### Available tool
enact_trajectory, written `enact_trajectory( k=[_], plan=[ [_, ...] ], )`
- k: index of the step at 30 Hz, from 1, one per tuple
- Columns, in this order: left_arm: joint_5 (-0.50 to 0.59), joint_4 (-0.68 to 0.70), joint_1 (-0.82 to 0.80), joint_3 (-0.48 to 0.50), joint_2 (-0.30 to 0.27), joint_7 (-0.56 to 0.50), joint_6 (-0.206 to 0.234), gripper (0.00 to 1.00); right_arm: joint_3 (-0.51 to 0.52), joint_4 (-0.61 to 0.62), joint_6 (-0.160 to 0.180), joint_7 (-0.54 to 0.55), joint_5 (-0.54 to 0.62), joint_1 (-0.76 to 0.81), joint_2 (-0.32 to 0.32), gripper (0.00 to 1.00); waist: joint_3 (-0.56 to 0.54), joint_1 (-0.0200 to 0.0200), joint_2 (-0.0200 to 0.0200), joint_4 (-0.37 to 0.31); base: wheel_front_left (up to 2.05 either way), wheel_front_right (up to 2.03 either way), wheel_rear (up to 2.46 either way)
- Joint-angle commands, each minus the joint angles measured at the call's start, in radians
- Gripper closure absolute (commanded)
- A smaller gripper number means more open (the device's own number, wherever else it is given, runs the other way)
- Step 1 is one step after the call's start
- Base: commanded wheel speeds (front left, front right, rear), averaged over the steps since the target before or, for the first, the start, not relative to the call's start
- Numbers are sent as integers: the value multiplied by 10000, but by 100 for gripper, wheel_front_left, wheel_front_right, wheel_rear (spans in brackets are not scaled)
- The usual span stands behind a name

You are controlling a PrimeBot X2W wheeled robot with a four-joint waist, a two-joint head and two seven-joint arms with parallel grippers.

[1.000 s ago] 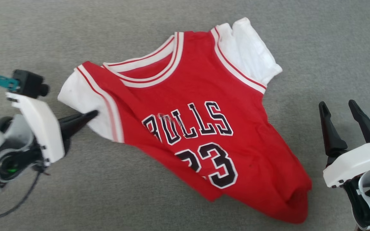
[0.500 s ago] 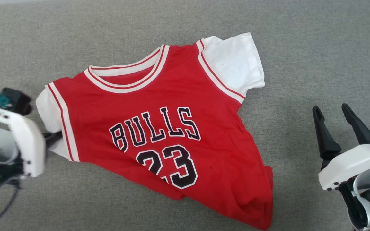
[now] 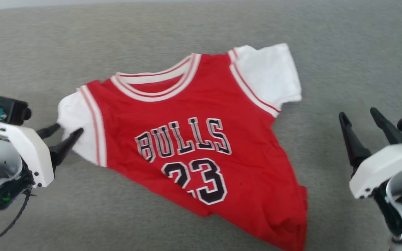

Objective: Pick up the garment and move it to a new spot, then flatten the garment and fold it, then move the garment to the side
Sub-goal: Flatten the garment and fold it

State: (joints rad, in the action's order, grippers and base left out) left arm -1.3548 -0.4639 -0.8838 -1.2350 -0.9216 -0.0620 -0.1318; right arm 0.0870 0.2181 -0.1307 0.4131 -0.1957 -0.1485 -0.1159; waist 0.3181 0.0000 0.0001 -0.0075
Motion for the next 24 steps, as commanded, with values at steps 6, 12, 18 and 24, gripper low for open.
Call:
enact_trajectory(
  k=[6,12,18,24],
  plan=[
    [199,-611,1151,791,878,3032,466,0,-300,-1486,0,1207,-546,-1296,-1160,0,-410,0,-1,1298,0,0,0],
    [1168,-590,2158,3329,2165,3273,772,0,-378,-2828,0,2111,-772,-2192,-2068,0,-452,0,-1,2113,0,0,0],
    [4364,268,4243,7013,3891,3279,807,0,-706,-4361,1,3613,-1249,-3242,-2683,0,-398,0,-1,2742,0,0,0],
    [6934,1331,5783,9356,5434,3279,499,0,-713,-5541,1,4398,-1181,-4304,-2910,0,-228,0,-1,3187,0,0,0]
  ],
)
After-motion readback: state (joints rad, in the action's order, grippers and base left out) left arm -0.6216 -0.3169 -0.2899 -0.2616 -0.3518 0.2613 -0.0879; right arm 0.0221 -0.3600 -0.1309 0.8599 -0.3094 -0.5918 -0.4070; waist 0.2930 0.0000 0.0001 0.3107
